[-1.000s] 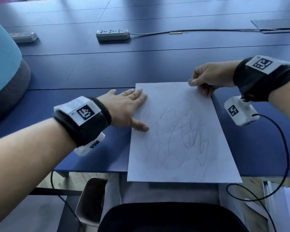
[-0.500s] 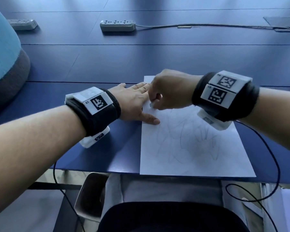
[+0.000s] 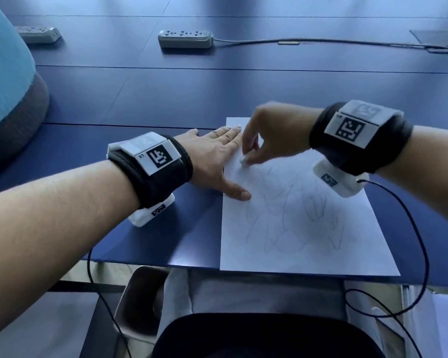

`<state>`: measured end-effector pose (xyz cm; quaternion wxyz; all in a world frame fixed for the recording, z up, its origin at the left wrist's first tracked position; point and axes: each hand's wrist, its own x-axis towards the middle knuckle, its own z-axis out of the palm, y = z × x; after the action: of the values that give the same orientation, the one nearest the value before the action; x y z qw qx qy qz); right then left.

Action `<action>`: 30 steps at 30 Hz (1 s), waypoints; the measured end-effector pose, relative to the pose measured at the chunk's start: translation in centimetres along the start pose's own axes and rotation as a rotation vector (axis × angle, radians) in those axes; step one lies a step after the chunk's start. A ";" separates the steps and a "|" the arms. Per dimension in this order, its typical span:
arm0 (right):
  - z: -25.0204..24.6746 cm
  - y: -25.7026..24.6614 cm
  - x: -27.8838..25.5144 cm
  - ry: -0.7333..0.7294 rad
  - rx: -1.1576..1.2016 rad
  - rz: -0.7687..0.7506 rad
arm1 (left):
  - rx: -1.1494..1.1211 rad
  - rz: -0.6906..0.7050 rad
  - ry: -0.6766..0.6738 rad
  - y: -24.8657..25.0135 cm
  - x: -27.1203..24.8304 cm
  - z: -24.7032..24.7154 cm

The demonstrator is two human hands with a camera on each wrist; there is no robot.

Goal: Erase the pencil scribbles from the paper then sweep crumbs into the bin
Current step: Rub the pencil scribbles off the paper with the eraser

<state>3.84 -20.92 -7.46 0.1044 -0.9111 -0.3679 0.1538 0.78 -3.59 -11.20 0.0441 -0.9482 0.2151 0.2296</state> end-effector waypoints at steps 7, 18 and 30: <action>0.8 -0.7 -1.0 -0.080 0.046 -0.036 | -0.016 0.002 0.000 0.2 0.1 -0.1; -0.3 0.6 -0.6 -0.019 0.002 0.033 | 0.001 -0.028 -0.025 0.7 -0.1 -0.5; 0.0 1.5 -0.8 0.061 -0.016 0.024 | -0.012 -0.068 -0.062 1.4 -0.4 -1.0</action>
<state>4.24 -22.51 -7.71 0.1066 -0.9205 -0.3548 0.1243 0.25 -4.87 -10.11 0.0529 -0.9476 0.1801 0.2585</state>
